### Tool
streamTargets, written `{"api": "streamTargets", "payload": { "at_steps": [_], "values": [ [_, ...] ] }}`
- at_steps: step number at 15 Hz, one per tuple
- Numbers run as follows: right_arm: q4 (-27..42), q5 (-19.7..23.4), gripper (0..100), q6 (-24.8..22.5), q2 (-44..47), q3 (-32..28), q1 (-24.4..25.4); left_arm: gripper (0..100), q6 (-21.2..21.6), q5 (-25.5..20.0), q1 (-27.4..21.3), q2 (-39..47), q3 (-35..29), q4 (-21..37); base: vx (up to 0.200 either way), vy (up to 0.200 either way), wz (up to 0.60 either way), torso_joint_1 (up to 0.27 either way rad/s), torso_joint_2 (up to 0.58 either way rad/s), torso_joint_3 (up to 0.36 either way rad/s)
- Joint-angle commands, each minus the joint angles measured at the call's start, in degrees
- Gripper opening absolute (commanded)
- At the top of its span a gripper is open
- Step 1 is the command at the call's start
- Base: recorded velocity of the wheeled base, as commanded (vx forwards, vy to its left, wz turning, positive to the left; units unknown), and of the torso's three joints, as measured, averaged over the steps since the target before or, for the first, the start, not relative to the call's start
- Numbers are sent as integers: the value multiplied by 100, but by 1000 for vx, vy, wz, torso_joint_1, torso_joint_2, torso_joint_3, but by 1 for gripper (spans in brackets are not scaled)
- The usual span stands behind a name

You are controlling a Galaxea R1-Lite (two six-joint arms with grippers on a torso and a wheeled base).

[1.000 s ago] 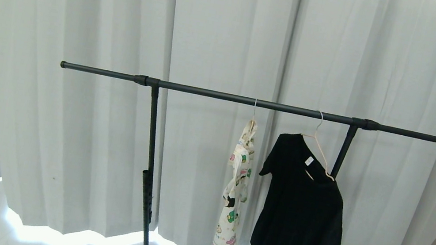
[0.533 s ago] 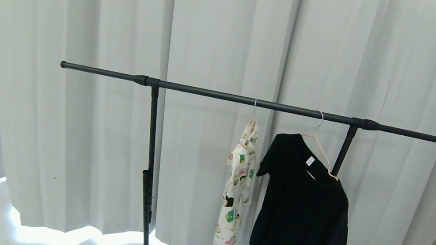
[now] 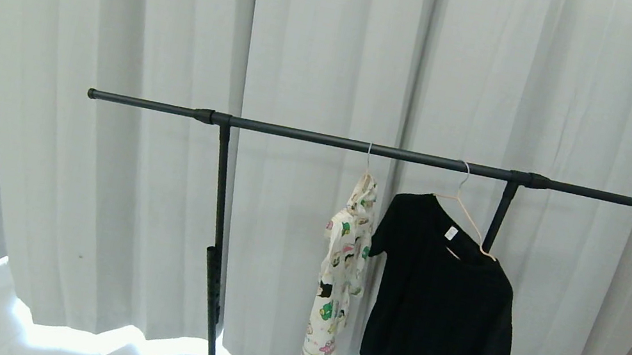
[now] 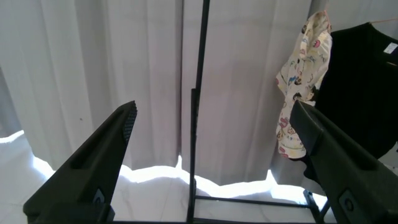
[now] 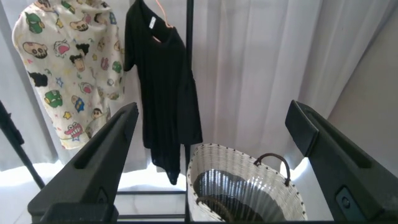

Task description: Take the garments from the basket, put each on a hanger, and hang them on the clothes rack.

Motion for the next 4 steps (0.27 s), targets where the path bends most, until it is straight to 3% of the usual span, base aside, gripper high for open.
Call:
{"api": "streamTargets", "payload": {
  "at_steps": [1, 4],
  "values": [
    [-1, 2, 100, 0, 0, 0, 1, 100, -2, -2, -1, -2, 0, 0, 0, 0, 0, 0, 0, 0],
    [-1, 2, 100, -35, 0, 0, 1, 100, -2, -2, -1, -2, 0, 0, 0, 0, 0, 0, 0, 0]
  ]
}}
